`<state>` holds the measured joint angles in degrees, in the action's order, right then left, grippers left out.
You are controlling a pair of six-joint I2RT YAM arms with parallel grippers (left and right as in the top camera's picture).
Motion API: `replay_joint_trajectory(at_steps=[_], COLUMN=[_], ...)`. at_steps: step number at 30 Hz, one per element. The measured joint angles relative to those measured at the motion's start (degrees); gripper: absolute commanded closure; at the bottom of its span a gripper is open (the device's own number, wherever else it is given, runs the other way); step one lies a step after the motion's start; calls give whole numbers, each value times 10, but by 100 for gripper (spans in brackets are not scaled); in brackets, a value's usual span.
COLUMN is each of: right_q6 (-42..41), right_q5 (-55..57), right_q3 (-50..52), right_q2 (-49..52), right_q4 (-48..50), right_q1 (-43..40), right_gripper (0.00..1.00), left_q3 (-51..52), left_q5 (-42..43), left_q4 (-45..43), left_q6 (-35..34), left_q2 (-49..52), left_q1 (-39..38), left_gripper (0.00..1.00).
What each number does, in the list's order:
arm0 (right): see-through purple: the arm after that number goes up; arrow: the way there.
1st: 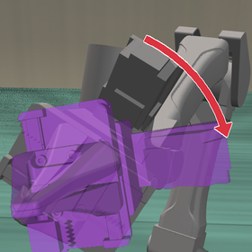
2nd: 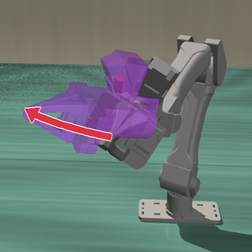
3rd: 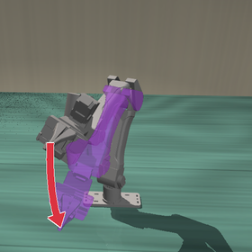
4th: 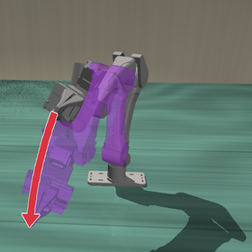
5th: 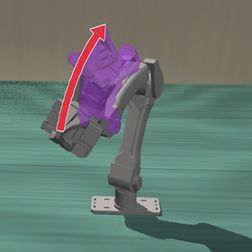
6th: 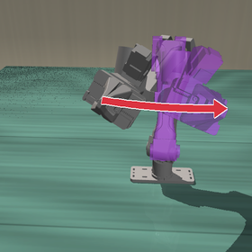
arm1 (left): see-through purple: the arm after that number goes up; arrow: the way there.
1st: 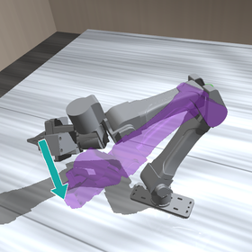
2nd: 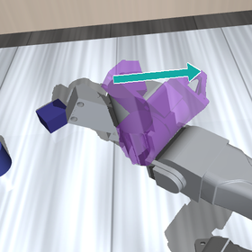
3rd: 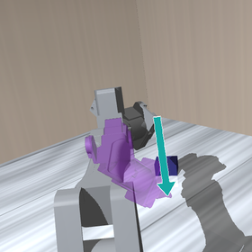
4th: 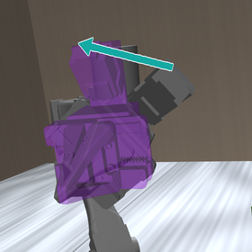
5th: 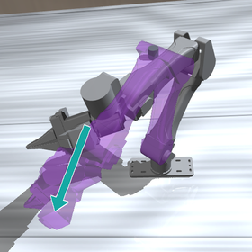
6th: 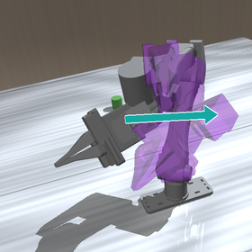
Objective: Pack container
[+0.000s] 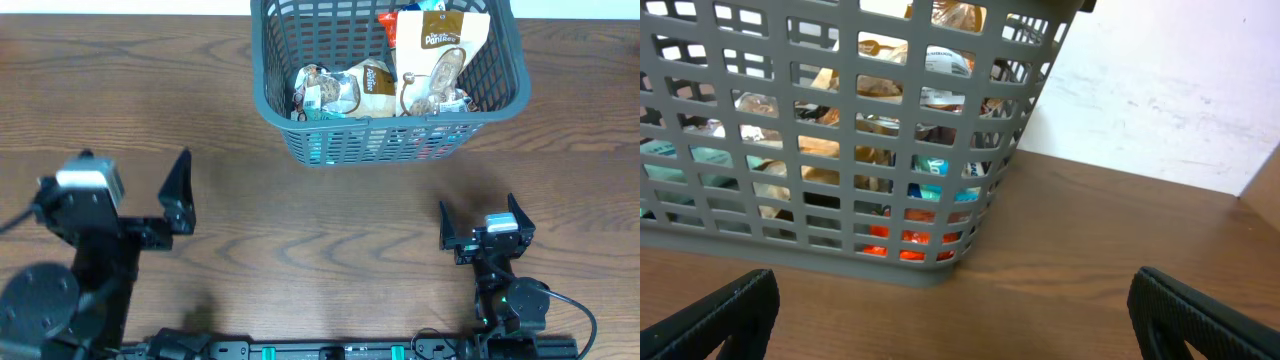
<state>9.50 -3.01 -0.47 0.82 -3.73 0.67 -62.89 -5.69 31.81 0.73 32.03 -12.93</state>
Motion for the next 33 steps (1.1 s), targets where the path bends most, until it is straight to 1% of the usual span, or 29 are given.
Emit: replay_joint_trajectory(at_steps=[4,8,14,19,22,28,33], right_q6=[0,0,0,0,0,0,0], right_q5=[0,0,0,0,0,0,0], right_q3=[0,0,0,0,0,0,0], right_q2=[-1,-1,-1,-1,-1,-1,-1], right_q4=[0,0,0,0,0,0,0], right_q1=[0,0,0,0,0,0,0], right_gripper=[1,1,1,1,1,1,1], left_q3=[117,223,364,437,473,527,555], left_q5=[60,107,166,184,189,191,191], left_q4=[-46,-86,-208,-267,-287,-291,-298], left_q6=[36,54,60,66,68,68,68], left_q2=[-79,-139,-205,-238,-249,-286,-314], left_q1=[64,120,173,191,209,237,245], left_gripper=[2,1,1,2,1,1,1])
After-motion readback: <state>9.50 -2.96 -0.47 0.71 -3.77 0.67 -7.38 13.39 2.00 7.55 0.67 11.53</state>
